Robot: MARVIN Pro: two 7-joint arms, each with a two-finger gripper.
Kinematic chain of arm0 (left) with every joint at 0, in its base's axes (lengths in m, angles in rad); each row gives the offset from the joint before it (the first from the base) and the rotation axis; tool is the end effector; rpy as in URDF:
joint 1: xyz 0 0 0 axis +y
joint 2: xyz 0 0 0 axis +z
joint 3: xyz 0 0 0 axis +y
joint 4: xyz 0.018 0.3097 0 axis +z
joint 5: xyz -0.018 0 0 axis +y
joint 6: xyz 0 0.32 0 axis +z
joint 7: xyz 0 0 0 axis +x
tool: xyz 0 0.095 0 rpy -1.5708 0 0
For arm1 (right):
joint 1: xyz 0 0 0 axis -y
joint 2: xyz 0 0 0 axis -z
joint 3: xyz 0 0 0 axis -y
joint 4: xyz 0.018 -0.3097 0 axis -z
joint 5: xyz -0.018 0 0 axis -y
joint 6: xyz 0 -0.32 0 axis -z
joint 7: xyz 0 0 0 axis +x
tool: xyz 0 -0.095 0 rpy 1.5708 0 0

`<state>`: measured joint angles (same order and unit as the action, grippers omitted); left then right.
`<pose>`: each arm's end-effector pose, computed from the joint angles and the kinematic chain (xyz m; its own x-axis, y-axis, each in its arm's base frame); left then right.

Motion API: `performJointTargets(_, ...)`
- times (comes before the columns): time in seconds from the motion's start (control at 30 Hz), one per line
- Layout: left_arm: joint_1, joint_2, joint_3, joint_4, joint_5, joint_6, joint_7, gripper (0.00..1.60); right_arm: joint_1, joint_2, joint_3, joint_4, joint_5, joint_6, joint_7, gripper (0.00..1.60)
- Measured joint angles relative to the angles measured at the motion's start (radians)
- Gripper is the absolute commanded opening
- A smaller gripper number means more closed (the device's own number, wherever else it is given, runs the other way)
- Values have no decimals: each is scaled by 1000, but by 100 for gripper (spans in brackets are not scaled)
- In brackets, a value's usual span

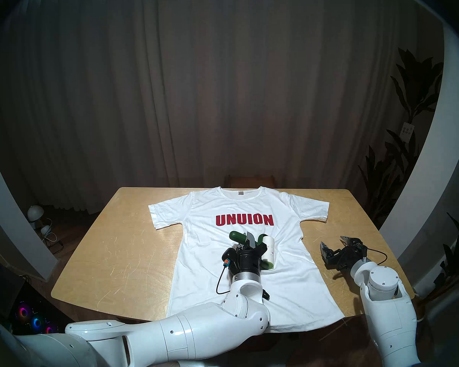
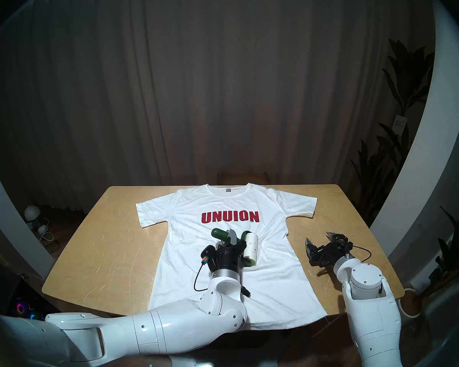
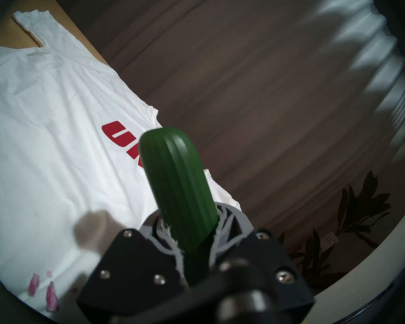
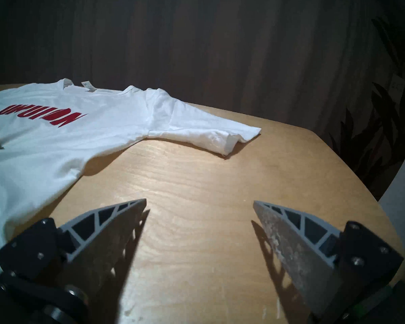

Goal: Use the fur roller to clean a top

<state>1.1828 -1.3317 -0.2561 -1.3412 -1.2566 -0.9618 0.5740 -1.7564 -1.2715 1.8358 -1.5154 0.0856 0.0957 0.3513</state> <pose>0.3461 -0.2184 -0.4037 0.0993 0.7618 0.6402 -0.0004 -0.6433 0.7656 0.3531 -0.1806 -0.3887 0.3010 0.1743 0.9376 0.1089 -0.9830 0.1478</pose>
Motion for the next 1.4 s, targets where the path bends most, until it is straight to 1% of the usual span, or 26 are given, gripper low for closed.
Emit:
performJointTargets(0.13,0,-6,-4,8,0,0,-4,0,16,-4,3,-16,16,13,7,160)
performJointTargets(0.27,0,-13,-9,16,-2,0,-7,0,26,-8,1,-38,34,45,24,160)
performJointTargets(0.37,0,-17,-12,22,-7,0,-10,0,31,-11,-13,-53,43,69,43,160)
performJointTargets(0.47,0,-21,-17,28,-14,1,-14,0,33,-15,-42,-65,51,89,67,160)
performJointTargets(0.73,0,-30,-26,38,-21,2,-10,0,35,-14,-92,-74,52,111,107,160)
performJointTargets(0.87,0,-32,-30,40,-23,2,-6,0,33,1,-108,-62,27,103,115,160)
performJointTargets(1.1,1,-31,-35,41,-23,2,1,0,14,31,-133,-9,-27,64,130,160)
performJointTargets(1.23,1,-30,-36,39,-22,2,3,0,13,48,-143,-6,-48,30,133,160)
performJointTargets(1.4,2,-29,-39,38,-19,2,8,0,13,63,-150,-5,-66,9,135,160)
